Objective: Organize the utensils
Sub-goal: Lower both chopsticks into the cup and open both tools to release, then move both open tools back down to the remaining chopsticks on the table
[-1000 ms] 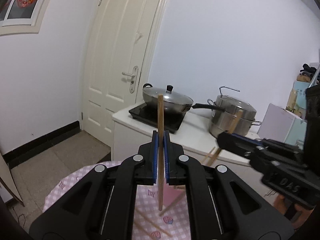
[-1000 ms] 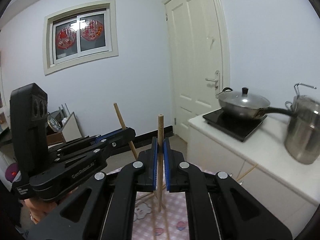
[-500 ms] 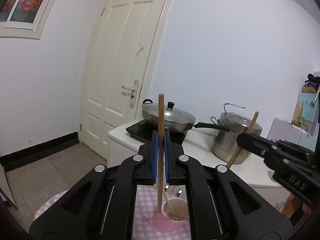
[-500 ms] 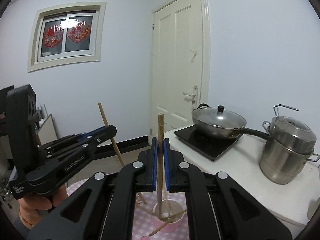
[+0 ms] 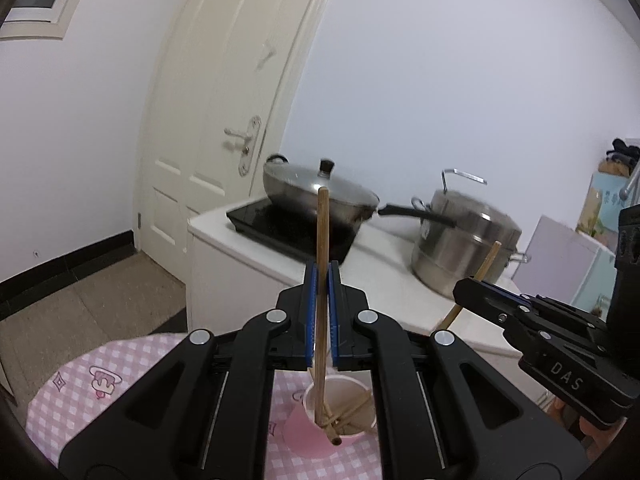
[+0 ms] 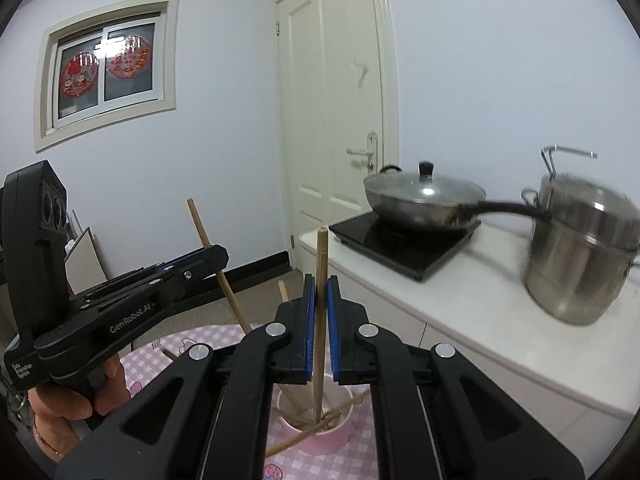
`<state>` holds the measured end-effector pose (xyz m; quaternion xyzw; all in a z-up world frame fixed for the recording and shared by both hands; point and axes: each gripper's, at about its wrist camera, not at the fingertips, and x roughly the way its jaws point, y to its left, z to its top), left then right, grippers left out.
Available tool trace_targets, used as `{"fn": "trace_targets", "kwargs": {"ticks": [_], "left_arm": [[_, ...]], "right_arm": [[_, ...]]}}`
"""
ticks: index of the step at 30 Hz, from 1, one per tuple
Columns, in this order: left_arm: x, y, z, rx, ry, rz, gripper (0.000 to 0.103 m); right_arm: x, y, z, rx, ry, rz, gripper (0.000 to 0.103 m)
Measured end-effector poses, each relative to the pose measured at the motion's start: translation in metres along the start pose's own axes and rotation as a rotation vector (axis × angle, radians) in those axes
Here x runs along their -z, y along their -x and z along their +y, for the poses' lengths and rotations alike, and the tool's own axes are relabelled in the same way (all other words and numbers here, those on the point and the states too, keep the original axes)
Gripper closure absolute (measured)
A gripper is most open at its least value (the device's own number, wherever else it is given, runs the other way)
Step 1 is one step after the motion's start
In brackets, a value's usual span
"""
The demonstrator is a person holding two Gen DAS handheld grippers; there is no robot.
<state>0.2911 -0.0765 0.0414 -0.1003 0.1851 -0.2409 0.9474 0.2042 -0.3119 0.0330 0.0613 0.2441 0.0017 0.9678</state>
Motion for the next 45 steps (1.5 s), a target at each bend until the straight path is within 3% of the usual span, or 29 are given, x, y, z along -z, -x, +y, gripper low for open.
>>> {"fn": "trace_targets", "kwargs": {"ticks": [14, 29, 31, 33, 41, 44, 45], "left_arm": [[0.026, -0.018, 0.005, -0.003, -0.034, 0.134, 0.097], [0.019, -0.004, -0.001, -0.005, -0.049, 0.141, 0.096], [0.018, 0.001, -0.002, -0.004, -0.052, 0.136, 0.091], [0.016, 0.009, -0.003, -0.001, -0.054, 0.124, 0.074], [0.012, 0.047, -0.007, -0.011, -0.085, 0.069, 0.072], [0.016, 0.066, -0.008, -0.022, -0.1, 0.036, 0.052], [0.019, 0.073, -0.009, -0.029, -0.115, 0.029, 0.052]], "right_arm": [[0.031, -0.004, -0.009, -0.013, -0.062, 0.083, 0.098], [0.027, 0.011, -0.014, -0.022, -0.112, 0.074, 0.097], [0.025, 0.017, -0.013, -0.024, -0.114, 0.062, 0.094], [0.023, 0.023, -0.013, -0.029, -0.115, 0.051, 0.089], [0.027, 0.054, -0.005, -0.052, -0.117, 0.013, 0.085], [0.032, 0.064, 0.003, -0.054, -0.099, 0.006, 0.084], [0.034, 0.067, 0.007, -0.051, -0.089, 0.005, 0.083]]}}
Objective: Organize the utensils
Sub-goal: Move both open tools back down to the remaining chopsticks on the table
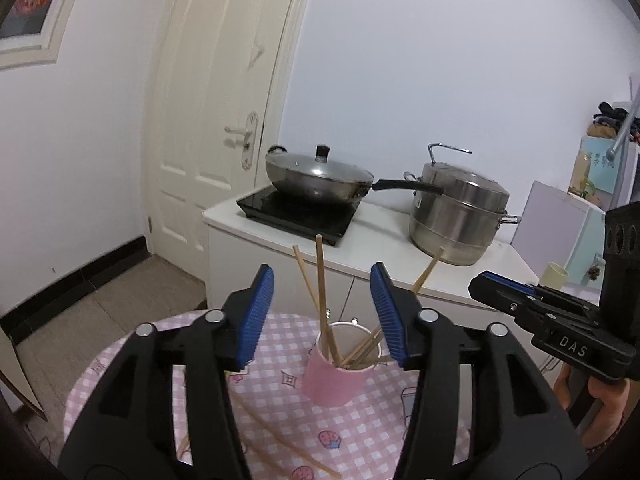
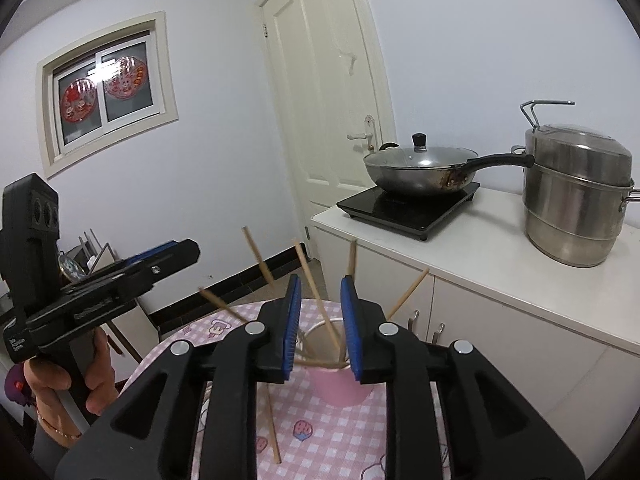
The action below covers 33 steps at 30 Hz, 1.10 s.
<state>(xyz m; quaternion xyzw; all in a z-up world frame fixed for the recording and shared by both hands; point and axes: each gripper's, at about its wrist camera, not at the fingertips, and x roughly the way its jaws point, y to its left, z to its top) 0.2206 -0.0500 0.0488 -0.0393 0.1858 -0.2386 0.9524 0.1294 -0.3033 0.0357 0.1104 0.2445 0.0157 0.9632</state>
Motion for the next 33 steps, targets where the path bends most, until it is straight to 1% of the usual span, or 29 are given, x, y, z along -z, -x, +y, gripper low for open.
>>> {"fn": "trace_targets", "kwargs": {"ticks": [3, 6, 9, 15, 21, 28, 33], "left_arm": [[0.009, 0.014, -0.001, -0.033, -0.024, 0.003, 0.052], [0.02, 0.026, 0.004, -0.042, -0.021, 0.015, 0.052], [0.032, 0.036, 0.011, -0.056, -0.027, 0.035, 0.052], [0.059, 0.054, 0.041, -0.095, -0.013, 0.098, 0.051], [0.086, 0.051, 0.073, -0.135, -0.003, 0.176, 0.051], [0.111, 0.038, 0.106, -0.151, 0.043, 0.259, 0.051], [0.126, 0.018, 0.123, -0.149, 0.06, 0.336, 0.051]], "right_arm": [[0.01, 0.006, 0.011, 0.002, 0.023, -0.001, 0.082], [0.023, 0.007, 0.022, -0.012, 0.033, 0.012, 0.082], [0.04, 0.003, 0.037, -0.039, 0.05, 0.046, 0.082], [0.069, -0.017, 0.062, -0.09, 0.072, 0.124, 0.082], [0.087, -0.045, 0.086, -0.105, 0.095, 0.187, 0.082], [0.107, -0.071, 0.103, -0.117, 0.115, 0.251, 0.082], [0.118, -0.092, 0.109, -0.122, 0.113, 0.296, 0.082]]}}
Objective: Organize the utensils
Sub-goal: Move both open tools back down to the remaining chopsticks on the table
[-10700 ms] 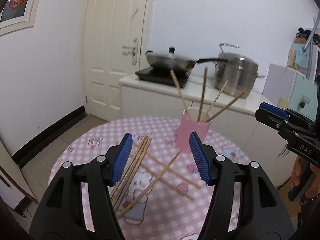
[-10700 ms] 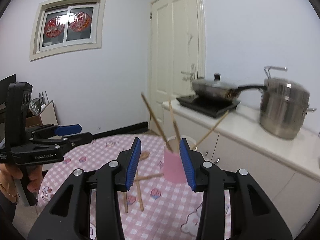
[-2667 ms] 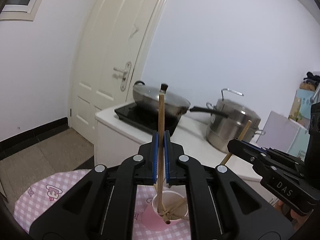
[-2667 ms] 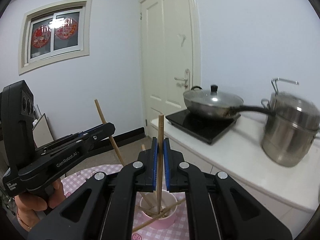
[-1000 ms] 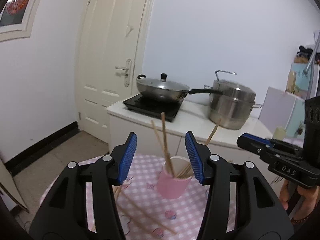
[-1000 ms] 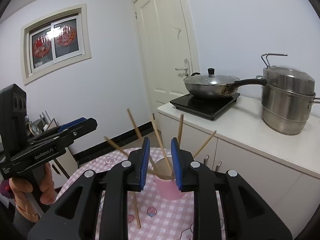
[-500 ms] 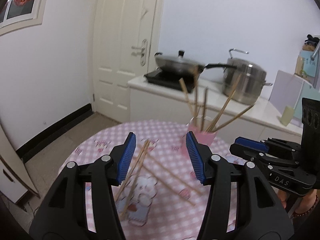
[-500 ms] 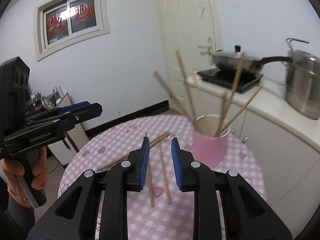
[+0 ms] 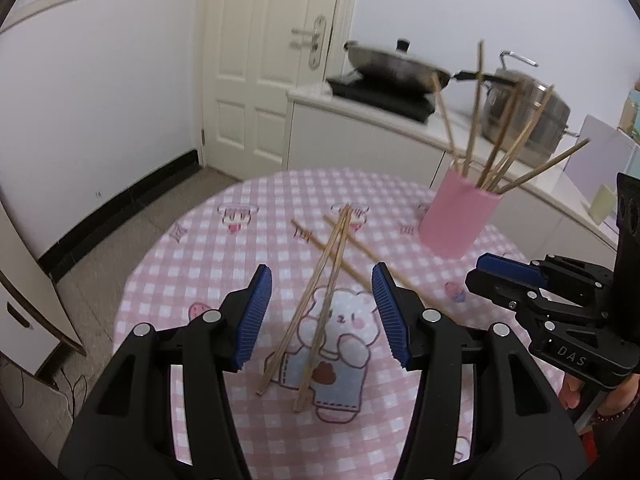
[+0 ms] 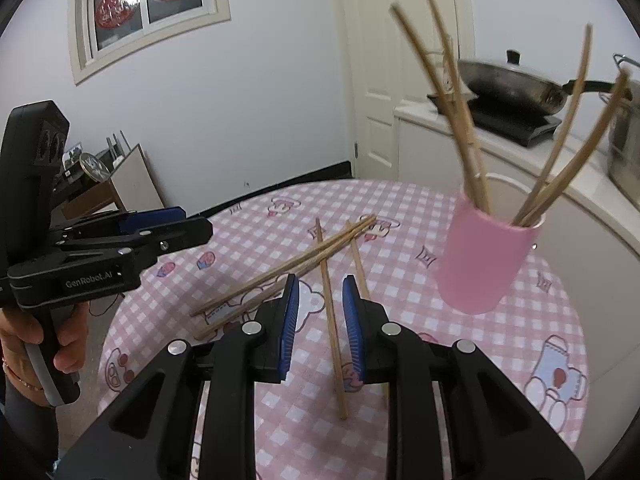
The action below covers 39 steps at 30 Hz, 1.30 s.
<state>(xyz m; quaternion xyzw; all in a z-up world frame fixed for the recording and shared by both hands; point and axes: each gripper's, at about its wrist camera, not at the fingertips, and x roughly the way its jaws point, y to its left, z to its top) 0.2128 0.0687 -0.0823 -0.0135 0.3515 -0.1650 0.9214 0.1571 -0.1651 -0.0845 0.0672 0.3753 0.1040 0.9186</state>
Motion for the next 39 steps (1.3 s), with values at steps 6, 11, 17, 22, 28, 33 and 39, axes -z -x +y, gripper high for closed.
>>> {"fn": "trace_targets", "kwargs": {"ticks": [6, 11, 17, 22, 28, 33, 39], "left_arm": [[0.004, -0.04, 0.008, 0.015, 0.009, 0.092, 0.051], [0.002, -0.069, 0.009, 0.02, -0.001, 0.141, 0.051], [0.003, -0.102, 0.011, 0.01, -0.029, 0.207, 0.051], [0.002, -0.117, 0.012, -0.002, -0.045, 0.225, 0.051], [-0.005, -0.126, 0.008, -0.003, -0.078, 0.22, 0.051], [-0.013, -0.134, 0.005, 0.004, -0.084, 0.22, 0.051], [-0.016, -0.138, -0.006, 0.009, -0.133, 0.213, 0.06]], "right_arm": [[0.002, -0.026, -0.003, 0.005, -0.016, 0.046, 0.082], [0.002, -0.046, -0.006, 0.028, -0.032, 0.075, 0.082], [0.001, -0.064, -0.011, 0.032, -0.046, 0.098, 0.082], [-0.002, -0.076, -0.012, 0.028, -0.049, 0.108, 0.082], [-0.006, -0.086, -0.013, 0.03, -0.054, 0.112, 0.082], [-0.01, -0.092, -0.02, 0.04, -0.082, 0.112, 0.082], [-0.016, -0.097, -0.026, 0.045, -0.106, 0.11, 0.082]]}}
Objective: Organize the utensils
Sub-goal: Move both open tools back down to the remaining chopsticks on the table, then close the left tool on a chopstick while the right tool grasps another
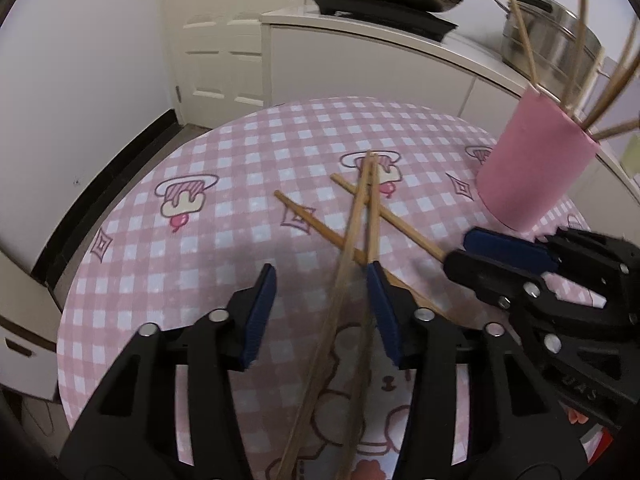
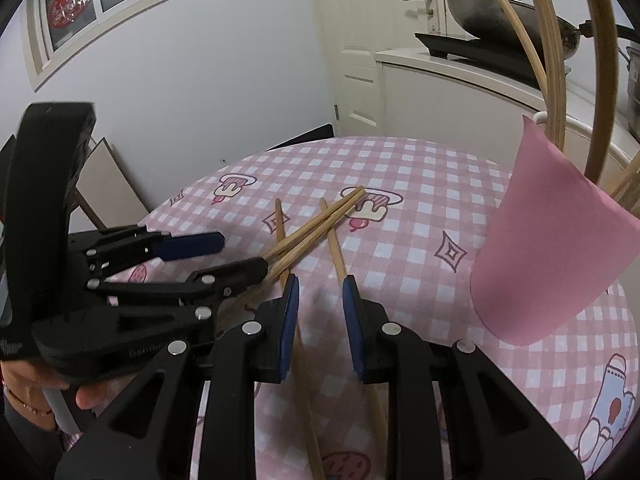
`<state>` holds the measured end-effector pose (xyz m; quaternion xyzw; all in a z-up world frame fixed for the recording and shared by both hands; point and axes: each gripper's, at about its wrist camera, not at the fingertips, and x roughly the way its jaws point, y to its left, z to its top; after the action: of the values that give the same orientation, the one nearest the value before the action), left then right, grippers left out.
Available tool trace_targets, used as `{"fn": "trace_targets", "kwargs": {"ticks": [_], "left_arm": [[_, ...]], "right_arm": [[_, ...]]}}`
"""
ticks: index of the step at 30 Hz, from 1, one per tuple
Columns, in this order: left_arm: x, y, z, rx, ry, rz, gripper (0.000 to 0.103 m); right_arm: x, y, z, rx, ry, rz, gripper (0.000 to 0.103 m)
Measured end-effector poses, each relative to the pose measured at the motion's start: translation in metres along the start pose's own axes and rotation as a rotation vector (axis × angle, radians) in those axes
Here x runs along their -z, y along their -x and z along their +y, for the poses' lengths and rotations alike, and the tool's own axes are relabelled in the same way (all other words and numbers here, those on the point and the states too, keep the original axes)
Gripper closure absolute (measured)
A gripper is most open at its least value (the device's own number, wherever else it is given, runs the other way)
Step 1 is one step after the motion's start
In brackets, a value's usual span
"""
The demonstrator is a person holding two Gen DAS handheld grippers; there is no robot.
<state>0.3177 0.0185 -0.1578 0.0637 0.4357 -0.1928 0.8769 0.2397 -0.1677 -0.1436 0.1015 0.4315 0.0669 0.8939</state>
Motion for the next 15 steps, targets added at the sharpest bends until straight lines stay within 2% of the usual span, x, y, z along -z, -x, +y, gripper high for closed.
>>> {"fn": "trace_targets", "kwargs": {"ticks": [4, 8, 10, 15], "left_arm": [[-0.001, 0.0, -0.002, -0.015, -0.032, -0.004, 0.067], [0.001, -0.01, 0.002, -0.041, -0.044, 0.044, 0.067], [0.005, -0.008, -0.001, -0.043, -0.076, 0.03, 0.067], [0.002, -0.008, 0.0, -0.044, -0.072, 0.031, 0.067]], "right_arm": [[-0.004, -0.002, -0.001, 0.002, -0.008, -0.001, 0.081], [-0.007, -0.004, -0.002, 0.0, -0.016, -0.003, 0.079], [-0.007, -0.004, -0.001, 0.002, -0.01, -0.006, 0.079], [-0.009, -0.008, -0.001, 0.008, -0.017, -0.003, 0.079]]}}
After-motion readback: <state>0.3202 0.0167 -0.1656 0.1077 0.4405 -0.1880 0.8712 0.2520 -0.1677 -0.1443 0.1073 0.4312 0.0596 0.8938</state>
